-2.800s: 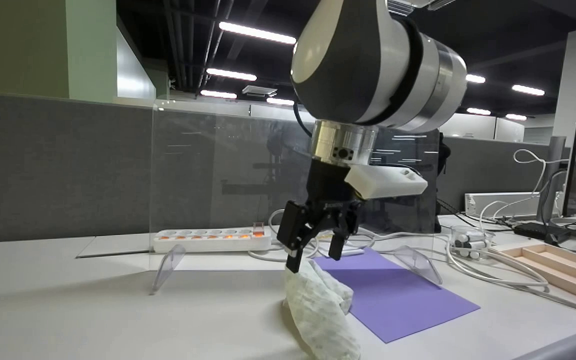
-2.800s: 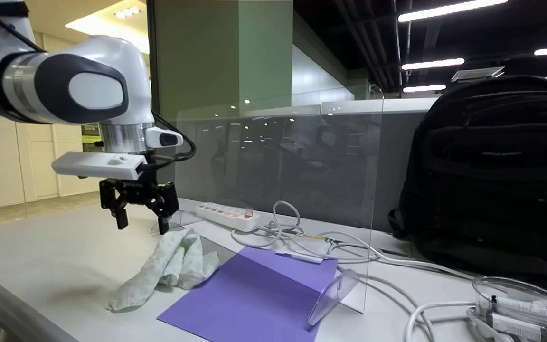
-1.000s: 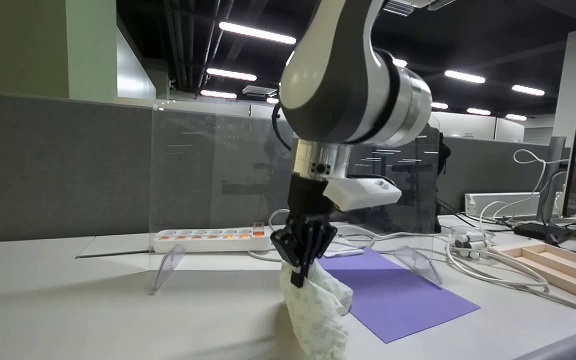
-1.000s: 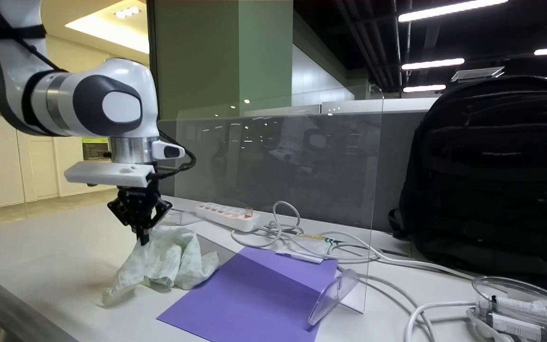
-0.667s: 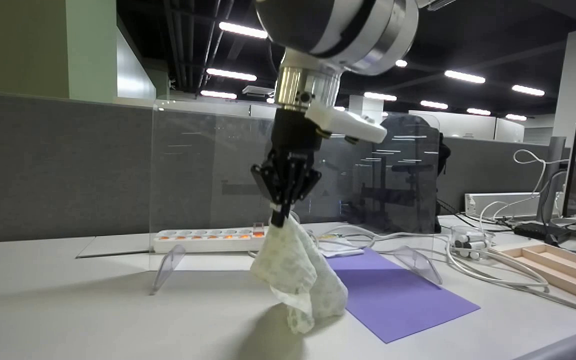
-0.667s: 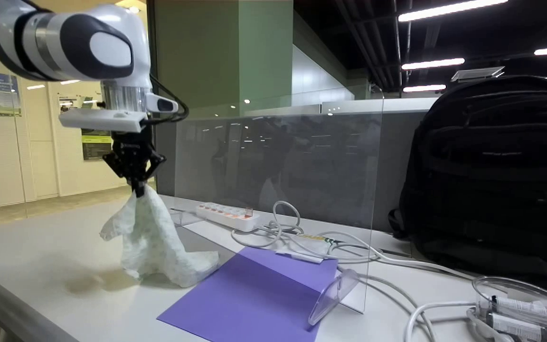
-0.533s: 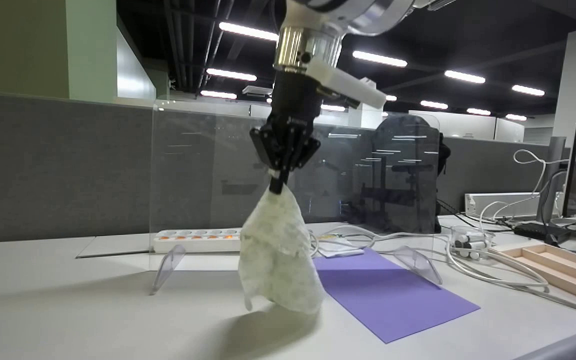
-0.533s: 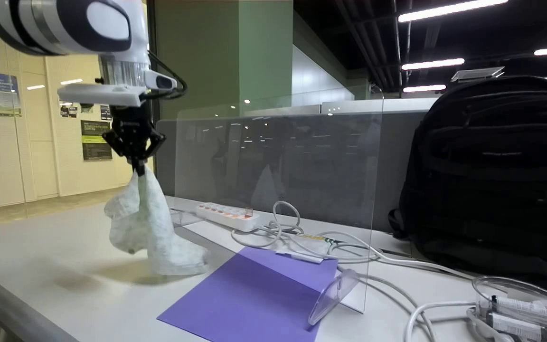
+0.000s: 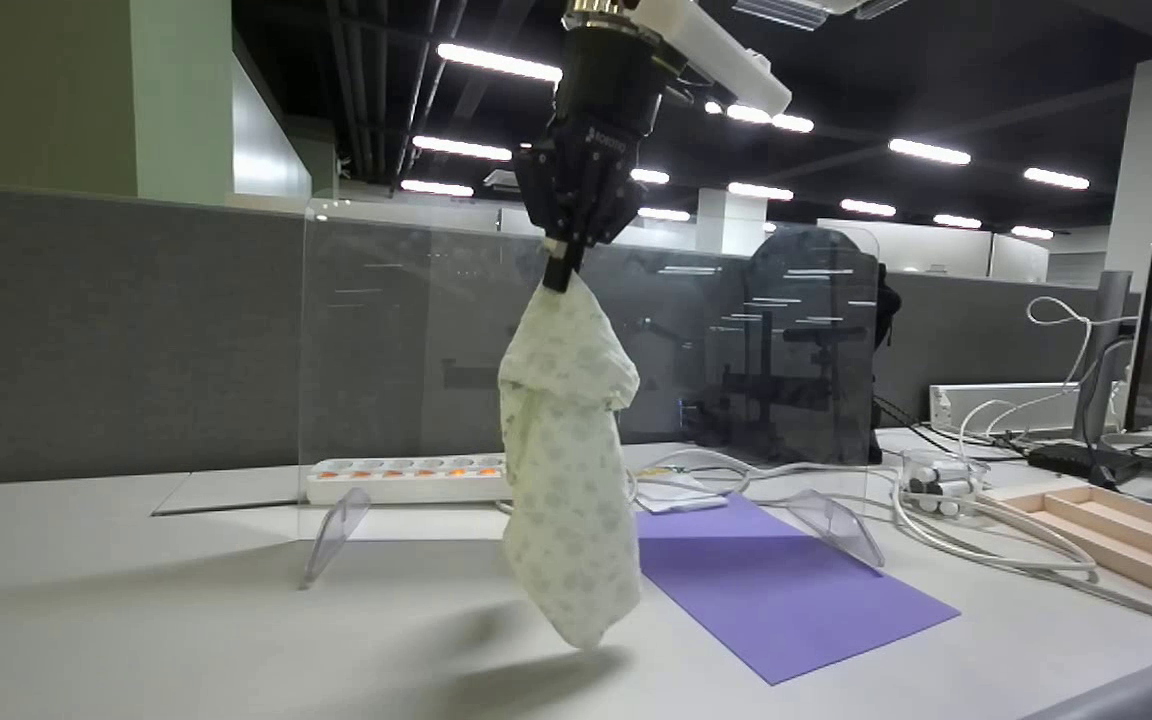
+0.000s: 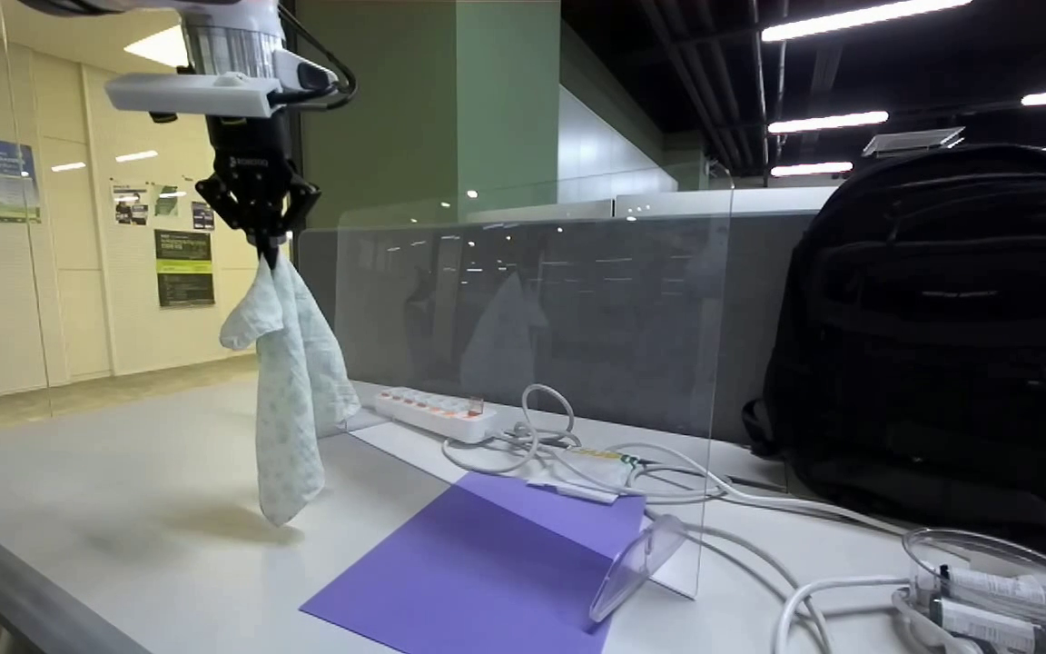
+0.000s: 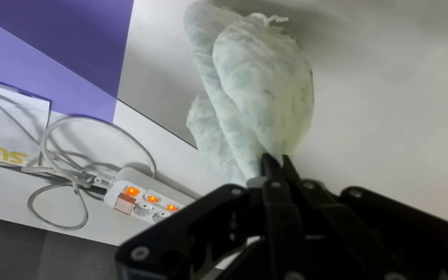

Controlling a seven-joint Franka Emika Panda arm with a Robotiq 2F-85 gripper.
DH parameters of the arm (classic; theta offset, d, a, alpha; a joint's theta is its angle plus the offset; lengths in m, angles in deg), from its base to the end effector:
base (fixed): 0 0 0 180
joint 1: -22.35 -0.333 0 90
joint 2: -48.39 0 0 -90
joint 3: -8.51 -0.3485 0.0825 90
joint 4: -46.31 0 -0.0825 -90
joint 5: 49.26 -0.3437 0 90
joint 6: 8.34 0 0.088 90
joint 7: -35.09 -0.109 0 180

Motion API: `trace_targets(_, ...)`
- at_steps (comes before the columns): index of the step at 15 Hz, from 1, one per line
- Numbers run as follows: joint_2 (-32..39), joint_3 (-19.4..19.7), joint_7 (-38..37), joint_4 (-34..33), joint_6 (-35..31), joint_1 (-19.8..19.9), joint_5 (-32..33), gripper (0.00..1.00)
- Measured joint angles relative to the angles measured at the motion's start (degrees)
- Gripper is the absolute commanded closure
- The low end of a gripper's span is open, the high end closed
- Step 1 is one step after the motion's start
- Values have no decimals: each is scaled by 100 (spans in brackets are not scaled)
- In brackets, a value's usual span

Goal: Hang the cloth on the screen

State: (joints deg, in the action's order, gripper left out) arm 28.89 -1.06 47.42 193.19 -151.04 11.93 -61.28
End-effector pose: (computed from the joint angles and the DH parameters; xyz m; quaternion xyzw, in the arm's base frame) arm 0.3739 0.1388 0.4621 -0.9692 -0.2025 -0.1293 0.0546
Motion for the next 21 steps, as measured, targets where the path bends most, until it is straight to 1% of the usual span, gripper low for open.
trace_targets(3,86,48,-25,-3,-63,-43,1,100)
trace_targets(7,80,108,-241,-105,-519,44,206,100)
trace_targets(11,45,125,-585,-413,-932,232,477,100)
trace_targets(14,-46,119,-885,-716,-1079,340,637,100)
trace_targets(16,-146,50,-1280,-909,-1104,461,887,100)
trace_targets(18,-250,-115,-1917,-1080,-1150,690,1132,100)
trace_targets(21,-331,-301,-2718,-1367,-1170,1051,1312,100)
